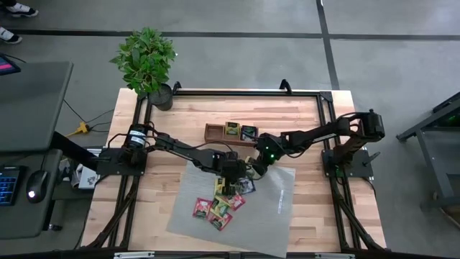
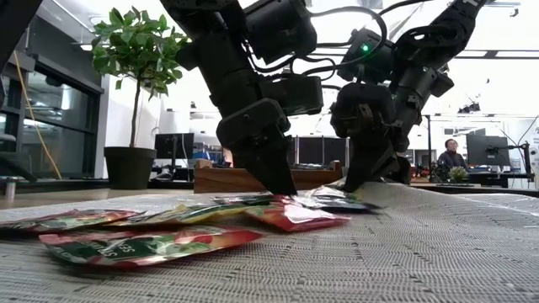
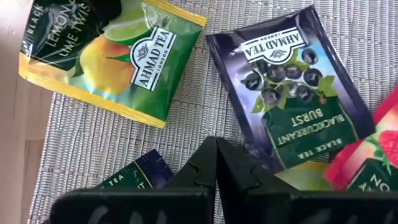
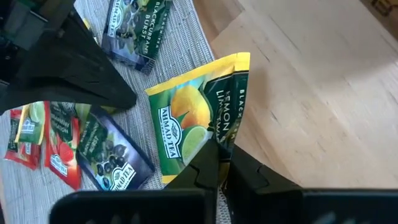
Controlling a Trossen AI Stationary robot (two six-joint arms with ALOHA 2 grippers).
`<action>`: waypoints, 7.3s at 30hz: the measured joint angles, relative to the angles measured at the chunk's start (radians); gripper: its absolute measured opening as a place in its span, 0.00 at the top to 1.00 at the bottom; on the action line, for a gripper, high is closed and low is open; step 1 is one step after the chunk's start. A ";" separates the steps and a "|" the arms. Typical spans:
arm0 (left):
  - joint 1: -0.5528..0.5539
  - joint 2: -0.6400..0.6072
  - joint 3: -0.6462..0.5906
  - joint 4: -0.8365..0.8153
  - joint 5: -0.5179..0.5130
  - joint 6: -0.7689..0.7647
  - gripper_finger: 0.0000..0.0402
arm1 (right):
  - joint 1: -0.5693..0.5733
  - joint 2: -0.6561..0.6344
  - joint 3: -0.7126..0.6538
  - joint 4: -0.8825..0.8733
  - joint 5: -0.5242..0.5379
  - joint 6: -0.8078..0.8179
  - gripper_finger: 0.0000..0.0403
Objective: Pick & Place Tea
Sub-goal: Put the yellow tea bag into the middle section of the wooden organizer
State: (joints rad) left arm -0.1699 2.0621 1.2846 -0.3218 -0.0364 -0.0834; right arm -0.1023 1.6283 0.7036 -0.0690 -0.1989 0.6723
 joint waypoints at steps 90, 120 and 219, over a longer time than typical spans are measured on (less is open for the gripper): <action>0.406 -0.999 -0.769 0.555 0.215 0.112 1.00 | -0.331 0.017 0.490 -0.325 -0.127 -0.794 1.00; 0.406 -1.000 -0.783 0.559 0.271 0.122 1.00 | -0.329 0.257 0.689 -0.398 -0.123 -0.936 1.00; -0.360 -0.165 -0.322 0.275 -0.493 -0.771 1.00 | 0.077 0.161 0.490 -0.237 -0.234 -0.661 0.76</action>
State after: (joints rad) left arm -0.5304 1.8969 0.9630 -0.0472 -0.5293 -0.8543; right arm -0.0250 1.7895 1.1940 -0.3059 -0.4330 0.0117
